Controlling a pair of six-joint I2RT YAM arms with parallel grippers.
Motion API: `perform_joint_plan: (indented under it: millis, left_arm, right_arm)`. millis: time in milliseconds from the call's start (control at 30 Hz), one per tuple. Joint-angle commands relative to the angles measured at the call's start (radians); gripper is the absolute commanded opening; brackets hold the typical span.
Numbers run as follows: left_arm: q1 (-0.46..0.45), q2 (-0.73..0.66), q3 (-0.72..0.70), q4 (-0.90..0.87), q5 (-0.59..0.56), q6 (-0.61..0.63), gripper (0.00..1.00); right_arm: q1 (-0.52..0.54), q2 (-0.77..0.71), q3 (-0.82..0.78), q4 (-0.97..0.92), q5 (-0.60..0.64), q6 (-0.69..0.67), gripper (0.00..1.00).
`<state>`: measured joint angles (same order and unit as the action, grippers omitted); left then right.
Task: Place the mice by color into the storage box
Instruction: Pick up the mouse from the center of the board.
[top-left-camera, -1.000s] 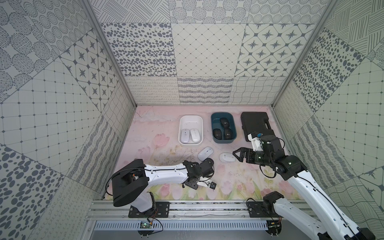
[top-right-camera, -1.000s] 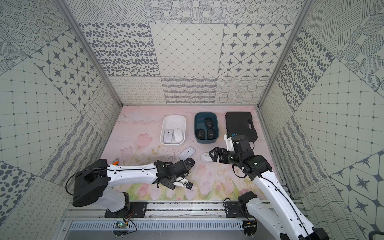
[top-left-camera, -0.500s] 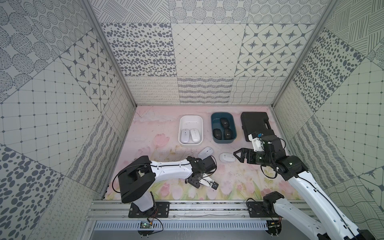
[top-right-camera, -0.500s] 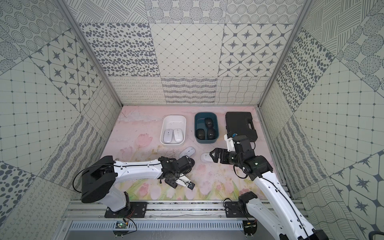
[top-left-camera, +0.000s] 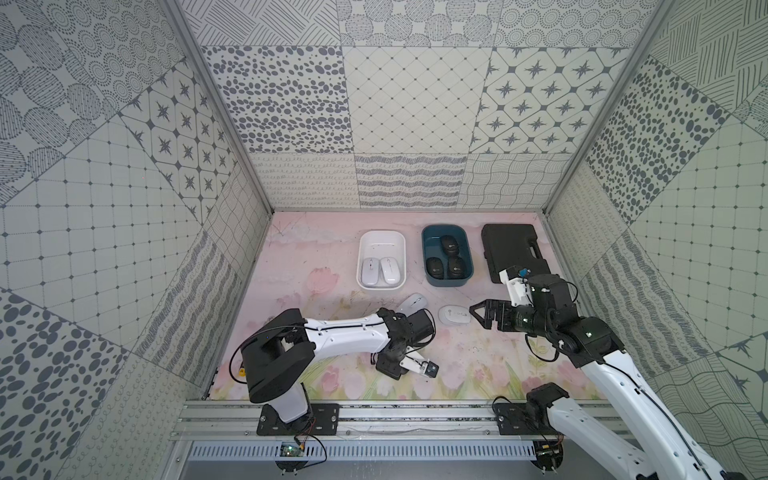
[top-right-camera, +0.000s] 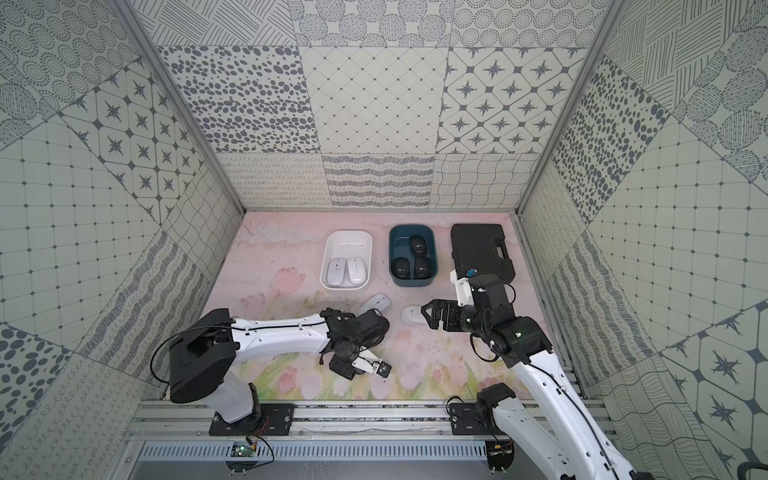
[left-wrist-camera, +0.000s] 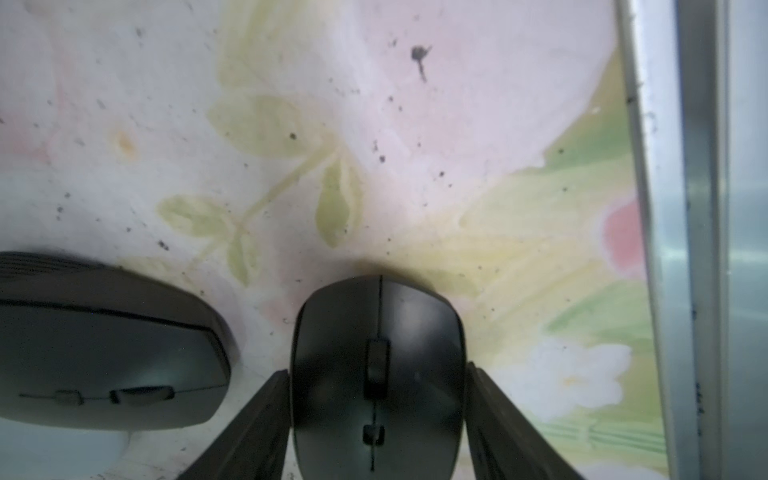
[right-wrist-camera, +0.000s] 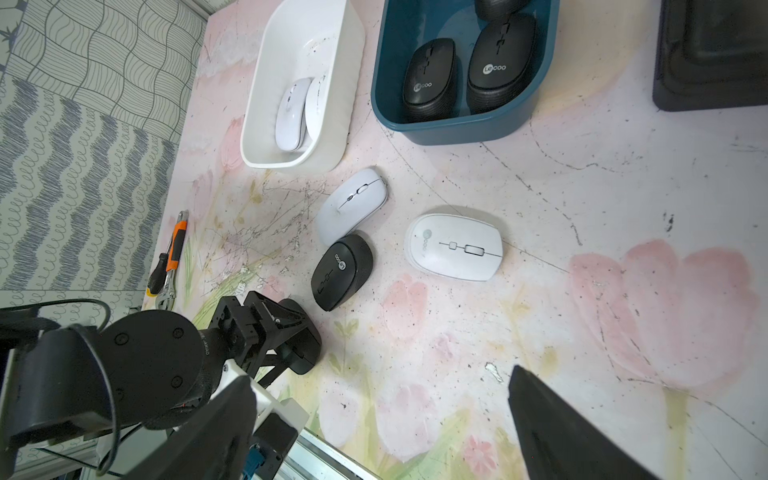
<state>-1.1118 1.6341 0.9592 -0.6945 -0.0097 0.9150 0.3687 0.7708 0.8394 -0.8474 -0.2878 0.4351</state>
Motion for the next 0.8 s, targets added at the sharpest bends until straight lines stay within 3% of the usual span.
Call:
perform_joint_plan:
  millis: [0,133,233,300,433,500,600,767]
  left_arm:
    - [-0.001,-0.026,-0.038,-0.037,0.015,-0.087,0.7]
    - [-0.001,-0.052,-0.081,0.032,-0.022,-0.081,0.74]
    - [0.0,-0.036,-0.074,0.025,-0.028,-0.082,0.87]
    - [0.0,-0.023,-0.066,0.012,-0.018,-0.083,0.9]
    - [0.0,-0.005,-0.053,0.015,-0.016,-0.096,0.78]
    - [0.0,0.007,-0.033,0.004,-0.023,-0.11,0.63]
    - [0.0,0.019,-0.017,0.005,-0.045,-0.13,0.5]
    - [0.0,0.021,0.017,0.012,-0.06,-0.194,0.45]
  right_arm:
    - [-0.005,-0.013,-0.002,0.029,-0.009,-0.008,0.99]
    - [-0.005,-0.016,-0.005,0.031,-0.013,-0.005,0.99]
    - [-0.005,-0.016,-0.009,0.033,-0.013,-0.003,0.99]
    - [-0.006,-0.017,-0.011,0.036,-0.015,0.001,0.99]
    - [-0.005,-0.018,-0.007,0.039,-0.016,0.004,0.99]
    - [-0.005,-0.017,-0.004,0.04,-0.018,0.005,0.99]
    - [-0.005,-0.018,-0.001,0.04,-0.017,0.005,0.99]
    - [-0.005,-0.019,0.001,0.045,-0.016,0.013,0.99]
